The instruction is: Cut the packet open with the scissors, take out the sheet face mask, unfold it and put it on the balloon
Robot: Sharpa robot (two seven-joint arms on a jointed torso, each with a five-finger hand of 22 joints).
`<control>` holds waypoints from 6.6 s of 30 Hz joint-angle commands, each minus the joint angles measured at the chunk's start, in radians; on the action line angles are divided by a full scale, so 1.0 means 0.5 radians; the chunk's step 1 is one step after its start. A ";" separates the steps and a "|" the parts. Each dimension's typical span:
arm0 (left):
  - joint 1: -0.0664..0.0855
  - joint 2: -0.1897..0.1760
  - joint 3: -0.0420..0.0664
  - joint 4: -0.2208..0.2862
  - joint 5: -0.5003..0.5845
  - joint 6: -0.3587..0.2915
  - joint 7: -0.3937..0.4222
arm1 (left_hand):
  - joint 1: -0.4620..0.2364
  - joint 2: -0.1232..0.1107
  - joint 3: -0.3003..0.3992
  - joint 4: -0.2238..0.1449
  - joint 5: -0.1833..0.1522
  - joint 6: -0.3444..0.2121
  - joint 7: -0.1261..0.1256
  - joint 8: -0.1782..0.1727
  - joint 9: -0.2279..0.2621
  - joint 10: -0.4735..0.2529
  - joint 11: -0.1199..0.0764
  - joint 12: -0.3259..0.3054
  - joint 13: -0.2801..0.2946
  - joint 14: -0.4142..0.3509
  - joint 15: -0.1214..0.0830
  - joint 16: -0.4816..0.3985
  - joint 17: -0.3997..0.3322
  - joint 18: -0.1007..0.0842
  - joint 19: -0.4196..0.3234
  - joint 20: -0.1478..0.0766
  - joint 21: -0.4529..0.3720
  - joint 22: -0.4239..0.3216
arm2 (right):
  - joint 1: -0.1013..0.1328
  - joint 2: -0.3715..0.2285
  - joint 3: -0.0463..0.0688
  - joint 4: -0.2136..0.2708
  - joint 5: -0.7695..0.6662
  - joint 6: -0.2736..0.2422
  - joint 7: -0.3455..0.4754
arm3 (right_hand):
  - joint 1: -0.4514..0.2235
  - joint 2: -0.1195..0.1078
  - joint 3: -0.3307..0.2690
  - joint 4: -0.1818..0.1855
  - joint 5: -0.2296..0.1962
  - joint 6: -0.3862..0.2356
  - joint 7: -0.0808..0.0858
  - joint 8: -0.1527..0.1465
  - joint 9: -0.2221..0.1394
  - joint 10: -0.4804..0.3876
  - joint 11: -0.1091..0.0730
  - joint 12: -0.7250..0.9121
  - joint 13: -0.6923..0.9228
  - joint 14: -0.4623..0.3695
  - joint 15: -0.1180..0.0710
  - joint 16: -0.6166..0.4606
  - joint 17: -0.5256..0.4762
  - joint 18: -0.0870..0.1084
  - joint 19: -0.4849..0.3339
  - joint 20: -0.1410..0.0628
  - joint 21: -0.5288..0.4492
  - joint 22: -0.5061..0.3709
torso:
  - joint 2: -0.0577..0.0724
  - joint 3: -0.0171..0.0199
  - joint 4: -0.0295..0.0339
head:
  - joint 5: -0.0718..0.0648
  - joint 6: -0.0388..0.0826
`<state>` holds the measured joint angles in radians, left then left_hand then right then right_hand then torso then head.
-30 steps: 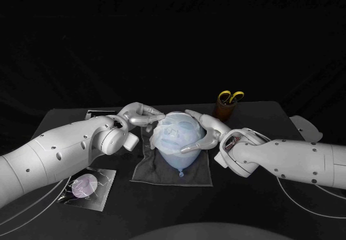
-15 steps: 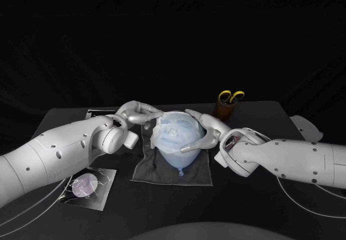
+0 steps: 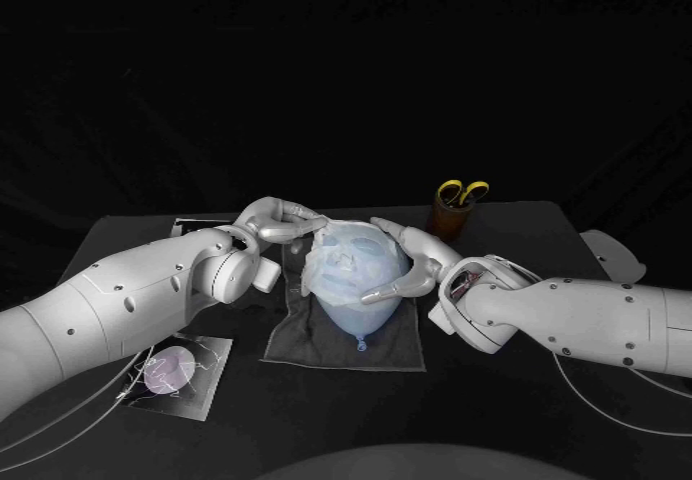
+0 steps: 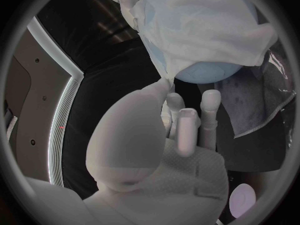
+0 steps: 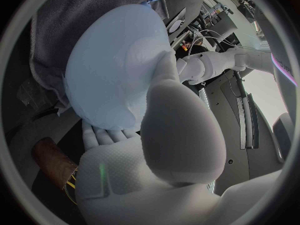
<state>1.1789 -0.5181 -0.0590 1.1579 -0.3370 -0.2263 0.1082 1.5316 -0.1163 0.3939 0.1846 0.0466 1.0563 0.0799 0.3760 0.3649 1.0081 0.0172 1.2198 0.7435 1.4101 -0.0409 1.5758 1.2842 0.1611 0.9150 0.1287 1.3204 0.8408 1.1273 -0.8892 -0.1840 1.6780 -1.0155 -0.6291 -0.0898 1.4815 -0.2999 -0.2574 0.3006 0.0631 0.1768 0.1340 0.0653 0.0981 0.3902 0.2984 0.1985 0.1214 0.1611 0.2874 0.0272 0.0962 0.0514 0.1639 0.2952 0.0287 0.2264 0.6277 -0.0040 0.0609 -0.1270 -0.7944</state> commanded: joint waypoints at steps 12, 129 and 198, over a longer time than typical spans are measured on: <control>0.006 0.090 0.006 -0.174 -0.314 0.117 0.134 | -0.036 -0.014 0.004 0.004 0.003 -0.003 -0.014 0.010 0.161 -0.007 -0.031 -0.025 -0.042 -0.002 -0.003 -0.009 -0.022 -0.017 -0.006 -0.003 0.000 0.000 | -0.024 0.007 -0.018 0.000 -0.006 0.079 -0.069 | 0.021 0.002 0.021 0.004 0.013 0.023 0.276 0.016 0.006 0.018 0.001 0.021 0.003 0.011 0.004 0.001 -0.001 0.032 0.020 -0.002 0.009 -0.001 | -0.003 0.0000 -0.001 | -0.001 -0.008; 0.050 0.035 0.000 -0.146 0.228 0.492 -0.210 | -0.140 0.125 -0.369 0.148 0.005 -0.192 0.059 -0.186 0.008 -0.170 0.039 -0.267 -0.430 -0.048 0.059 -0.044 -0.145 -0.037 0.158 -0.009 -0.025 0.041 | -0.041 0.009 -0.019 -0.007 -0.006 0.086 -0.066 | 0.023 0.000 0.014 0.004 0.012 0.022 0.282 0.017 0.007 0.018 0.001 0.034 -0.001 0.013 0.004 0.002 -0.002 0.032 0.023 -0.002 0.009 -0.002 | -0.004 -0.0002 0.000 | 0.018 0.007; 0.049 0.155 0.003 -0.311 -0.326 0.032 -0.001 | -0.252 -0.108 0.537 -0.192 0.006 -0.072 0.021 0.035 0.376 0.323 -0.018 -0.060 0.202 0.222 -0.002 -0.023 0.341 -0.113 0.505 -0.094 0.203 0.474 | -0.050 0.003 -0.019 0.000 -0.004 0.082 -0.069 | 0.021 -0.001 0.013 0.004 0.012 0.025 0.290 0.020 0.010 0.016 0.001 0.041 -0.004 0.013 0.003 0.001 -0.004 0.032 0.023 -0.002 0.009 -0.005 | -0.003 0.0013 0.000 | 0.019 -0.006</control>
<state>1.2027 -0.4453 -0.0589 1.0074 -0.3847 -0.1848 0.0537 1.4119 -0.1761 0.6629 0.0949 0.0461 1.0251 0.0913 0.3907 0.3827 1.1606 0.0156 1.1935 0.8427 1.4673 -0.0370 1.5631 1.3080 0.1152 1.1634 0.0841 1.4162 1.0784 1.1138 -0.8910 -0.1840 1.6767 -1.0195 -0.6416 -0.0951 1.4814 -0.2999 -0.2550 0.3035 0.0631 0.1834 0.1345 0.0692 0.1016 0.3915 0.2975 0.2151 0.1186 0.1610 0.2875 0.0272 0.0958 0.0602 0.1713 0.2951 0.0287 0.2249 0.6257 -0.0035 0.0606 -0.1166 -0.7969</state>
